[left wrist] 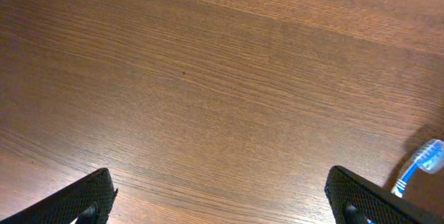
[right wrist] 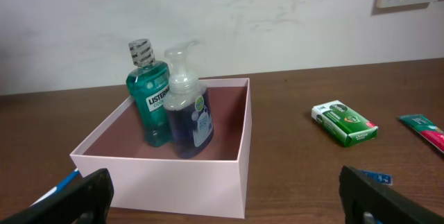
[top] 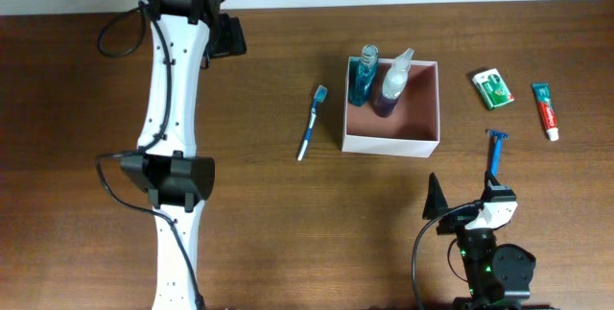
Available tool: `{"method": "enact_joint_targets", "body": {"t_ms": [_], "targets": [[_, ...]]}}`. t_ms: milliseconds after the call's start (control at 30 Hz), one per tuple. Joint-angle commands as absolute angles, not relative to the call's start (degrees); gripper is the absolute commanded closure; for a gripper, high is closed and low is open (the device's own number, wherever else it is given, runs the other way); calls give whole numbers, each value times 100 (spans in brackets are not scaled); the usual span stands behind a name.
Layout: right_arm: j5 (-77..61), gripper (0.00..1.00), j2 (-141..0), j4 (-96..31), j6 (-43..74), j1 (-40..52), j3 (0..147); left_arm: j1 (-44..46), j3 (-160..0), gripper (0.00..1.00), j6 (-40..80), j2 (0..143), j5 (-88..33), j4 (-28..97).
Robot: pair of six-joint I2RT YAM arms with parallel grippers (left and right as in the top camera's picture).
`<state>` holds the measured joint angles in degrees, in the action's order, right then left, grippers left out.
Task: Pack container
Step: 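Withdraw the left arm upward away from the box, then raise the right arm and move the right gripper toward the green soap box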
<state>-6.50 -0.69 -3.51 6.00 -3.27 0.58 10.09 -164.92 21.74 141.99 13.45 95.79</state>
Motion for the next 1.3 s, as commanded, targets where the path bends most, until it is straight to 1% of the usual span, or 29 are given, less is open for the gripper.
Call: {"method": "enact_joint_targets", "body": {"t_ms": [0,167,200,367,467,500,567,733,900,933,967,1100,1167,1267], "targets": [[-770,1,-27,-237,869,-292,32,967,-16462,1,2250,14293,1304,9564],[-1621,1,-30,1597,998,-292,45,974,-16462,1,2250,14293,1304,9566],[-1656,1,-30,1774,1000,-298,89,974,-16462,1,2250,14293,1302,9566],[-1544,1,-191,1863,867,-381,779,974,-16462,1,2248,14293,1302,9566],[-1555,1,-711,1461,395,-565,1643,974,-16462,1,2250,14293,1299,9564],[-1638,1,-1286,867,-128,-701,2436,974,-16462,1,2250,14293,1302,9564],[-1796,1,-2049,69,-714,-845,3413,974,-16462,1,2250,14293,1302,9566],[-1848,1,-4204,-2338,-1763,-1313,6257,974,-16462,1,2250,14293,1302,9566],[-1846,1,-6473,-4915,-1931,-1988,9369,974,-16462,1,2248,14293,1302,9566],[-1846,1,-6794,-5262,-1931,-2069,9765,974,-16462,1,2250,14293,1302,9566],[-1846,1,-7352,-5900,-1979,-2180,10444,974,-16462,0,2248,14293,1302,9566],[-1841,1,-9061,-7918,-2668,-2294,12230,974,-16462,1,2250,14293,1302,9566],[-1767,1,-9848,-8739,-2825,-2290,12938,974,-16462,1,2250,14293,1302,9566],[-1737,1,-10698,-9216,-2762,-2290,13526,974,-16462,1,2250,14293,1302,9566]]}}
